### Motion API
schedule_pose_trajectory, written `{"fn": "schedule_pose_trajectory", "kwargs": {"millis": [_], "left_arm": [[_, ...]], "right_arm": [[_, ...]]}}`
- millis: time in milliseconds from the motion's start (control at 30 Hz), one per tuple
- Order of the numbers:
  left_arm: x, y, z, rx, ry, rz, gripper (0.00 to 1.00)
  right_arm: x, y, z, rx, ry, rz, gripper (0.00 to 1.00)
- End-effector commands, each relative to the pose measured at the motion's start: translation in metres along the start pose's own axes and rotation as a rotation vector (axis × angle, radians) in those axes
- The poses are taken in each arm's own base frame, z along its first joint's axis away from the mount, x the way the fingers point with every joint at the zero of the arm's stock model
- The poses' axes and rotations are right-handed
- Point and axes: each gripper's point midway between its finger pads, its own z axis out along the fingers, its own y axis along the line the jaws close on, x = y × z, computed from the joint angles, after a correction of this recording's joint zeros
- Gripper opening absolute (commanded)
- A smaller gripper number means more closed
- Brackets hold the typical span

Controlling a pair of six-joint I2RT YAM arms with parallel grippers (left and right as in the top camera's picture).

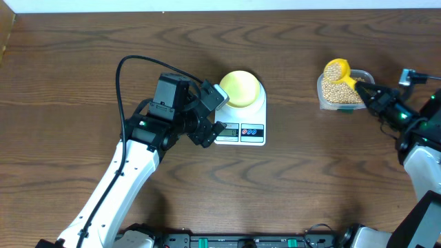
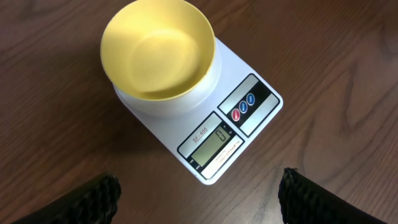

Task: Scoop item into bowl and weigh 50g on scale
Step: 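Lift the filled scoop up out of the tub with the right gripper, then carry the scoop left over the yellow bowl with the right gripper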

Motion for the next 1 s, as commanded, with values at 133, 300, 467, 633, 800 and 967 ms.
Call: {"fn": "schedule_pose_trajectory", "kwargs": {"millis": [133,300,467,633,800,967], "left_arm": [[0.002,0.001,-0.001,-0.005,0.000,0.013,0.84],[0.002,0.001,-0.001,-0.005,0.000,0.013,0.84],[0.002,0.001,-0.001,-0.005,0.000,0.013,0.84],[0.002,0.001,-0.001,-0.005,0.000,0.013,0.84],[0.002,0.001,-0.001,-0.005,0.000,0.013,0.84],[0.002,0.001,-0.001,-0.005,0.000,0.013,0.84]], "right_arm": [[0.012,0.011,0.022,0.002,0.033,0.016,0.01],[0.018,0.021,0.032,-0.021,0.049,-0.004,0.01],[0.026,0.025,0.040,-0.018,0.066,-0.007,0.01],[0.036,0.032,0.048,-0.032,0.096,-0.017,0.01],[0.047,0.039,0.056,-0.042,0.126,-0.028,0.01],[0.057,0.044,0.065,-0.037,0.142,-0.028,0.01]]}}
